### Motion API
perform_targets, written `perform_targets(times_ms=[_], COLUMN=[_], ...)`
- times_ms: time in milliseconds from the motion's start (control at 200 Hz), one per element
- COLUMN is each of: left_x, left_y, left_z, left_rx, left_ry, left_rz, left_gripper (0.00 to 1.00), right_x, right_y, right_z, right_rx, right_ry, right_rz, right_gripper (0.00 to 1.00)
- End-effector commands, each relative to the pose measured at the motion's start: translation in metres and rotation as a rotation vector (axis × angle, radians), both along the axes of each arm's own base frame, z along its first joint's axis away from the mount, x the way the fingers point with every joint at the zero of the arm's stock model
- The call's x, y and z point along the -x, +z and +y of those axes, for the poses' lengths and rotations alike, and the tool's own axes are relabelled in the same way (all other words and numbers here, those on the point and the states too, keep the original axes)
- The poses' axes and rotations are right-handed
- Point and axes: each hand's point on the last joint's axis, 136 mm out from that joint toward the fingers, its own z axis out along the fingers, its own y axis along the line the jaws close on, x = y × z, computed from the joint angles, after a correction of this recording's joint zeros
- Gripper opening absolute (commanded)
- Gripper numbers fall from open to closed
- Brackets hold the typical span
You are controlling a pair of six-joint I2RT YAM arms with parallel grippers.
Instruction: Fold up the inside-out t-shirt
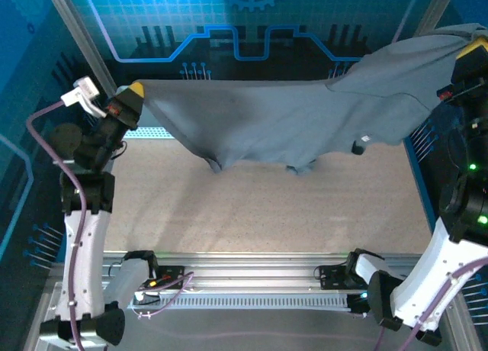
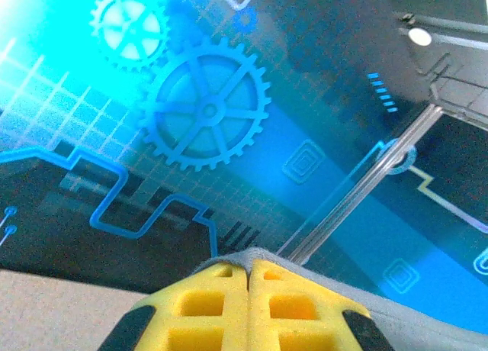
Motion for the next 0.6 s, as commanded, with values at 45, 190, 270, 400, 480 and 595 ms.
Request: perform_targets(times_ms=[45, 190, 270, 400, 480, 595], left_x=[-0.012, -0.044, -0.063, -0.098, -0.117, -0.136], left_y=[-0.016, -0.029, -0.031, -0.045, -0.050, -0.050], left_z=[0.014, 0.010, 0.008, 0.012, 0.012, 0.009], left_rx=[-0.033, -0.049, -0.053, -0.067, -0.061, -0.053], left_ry=[0.079, 0.026, -0.005, -0.013, -0.035, -0.073], left_rz=[0.081, 0.203, 0.249, 0.355, 0.394, 0.417], left_gripper=[0.00, 0.00, 0.00, 0.00, 0.00, 0.00], right_x=[-0.017, -0.044, -0.065, -0.102, -0.122, -0.135], right_y=[-0.015, -0.032, -0.039, -0.049, -0.051, -0.042], right_z=[-0.007, -0.010, -0.014, -0.026, -0.036, -0.041], right_rx=[0.019, 0.009, 0.006, -0.009, -0.017, -0.007], right_ry=[-0.013, 0.032, 0.055, 0.070, 0.062, 0.058], right_rz=[0.057, 0.104, 0.132, 0.180, 0.201, 0.202], right_gripper=[0.00, 0.00, 0.00, 0.00, 0.00, 0.00])
